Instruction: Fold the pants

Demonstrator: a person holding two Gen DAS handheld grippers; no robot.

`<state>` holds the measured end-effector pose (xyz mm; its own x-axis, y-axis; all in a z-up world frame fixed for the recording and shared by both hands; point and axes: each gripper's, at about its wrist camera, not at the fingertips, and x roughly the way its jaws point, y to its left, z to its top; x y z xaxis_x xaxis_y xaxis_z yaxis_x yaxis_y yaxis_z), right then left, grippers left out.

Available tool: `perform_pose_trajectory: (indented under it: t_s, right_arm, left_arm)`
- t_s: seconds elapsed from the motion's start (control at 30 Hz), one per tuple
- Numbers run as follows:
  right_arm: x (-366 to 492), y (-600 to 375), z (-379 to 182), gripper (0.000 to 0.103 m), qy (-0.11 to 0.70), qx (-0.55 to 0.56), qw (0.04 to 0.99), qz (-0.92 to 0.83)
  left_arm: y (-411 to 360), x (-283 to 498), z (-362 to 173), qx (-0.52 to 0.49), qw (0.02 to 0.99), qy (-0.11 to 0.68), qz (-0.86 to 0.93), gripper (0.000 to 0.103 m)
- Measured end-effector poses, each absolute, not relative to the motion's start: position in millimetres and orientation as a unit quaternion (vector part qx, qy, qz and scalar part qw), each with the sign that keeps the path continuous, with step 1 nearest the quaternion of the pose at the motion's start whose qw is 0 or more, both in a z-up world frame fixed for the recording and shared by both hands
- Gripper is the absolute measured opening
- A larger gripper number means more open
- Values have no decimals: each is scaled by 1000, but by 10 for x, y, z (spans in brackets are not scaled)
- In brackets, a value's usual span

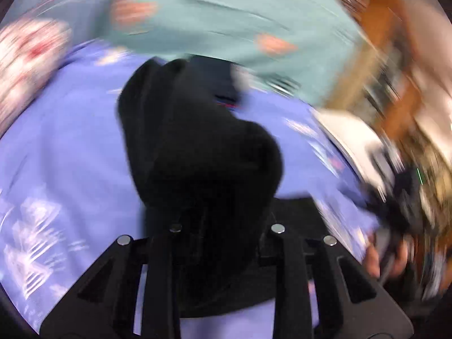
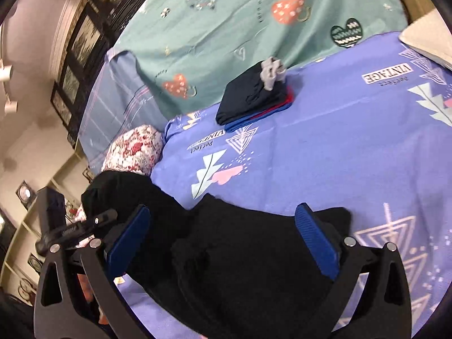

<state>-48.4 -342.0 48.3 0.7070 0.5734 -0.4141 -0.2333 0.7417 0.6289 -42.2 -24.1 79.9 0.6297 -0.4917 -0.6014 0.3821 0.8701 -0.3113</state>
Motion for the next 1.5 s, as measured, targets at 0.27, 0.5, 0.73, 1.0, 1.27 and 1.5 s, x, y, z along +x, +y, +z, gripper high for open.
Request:
perform_pose_trajectory:
  t_s: [0.27,0.5,0.73,1.0,1.27,1.5]
  right_arm:
    - [-462,-3655,101,102,429,344,800,242]
    - [-427,-3335,31,102,462,309,788,264]
    - [-192,-2803,-127,102,524,235,771,275]
    - [-422,-2991,366,26,434,218,825,289]
    - [-345,-3410,-100,55,503,227,805,221]
    - [-653,-3691,356,62,453,194,853,172]
  left_arm:
    - [-1465,-330,-41,51,807,494,-320,64]
    - [-1135,-687,415,35,815,443,-373,101]
    - [-670,-471,81,-36,806,492,-327,101]
    - [-621,-607,188,-37,818,466,-336,101]
    - [-726,-521,-107,-33,794,502,-340,101]
    - [-910,-787,71,5,783,463,-415,101]
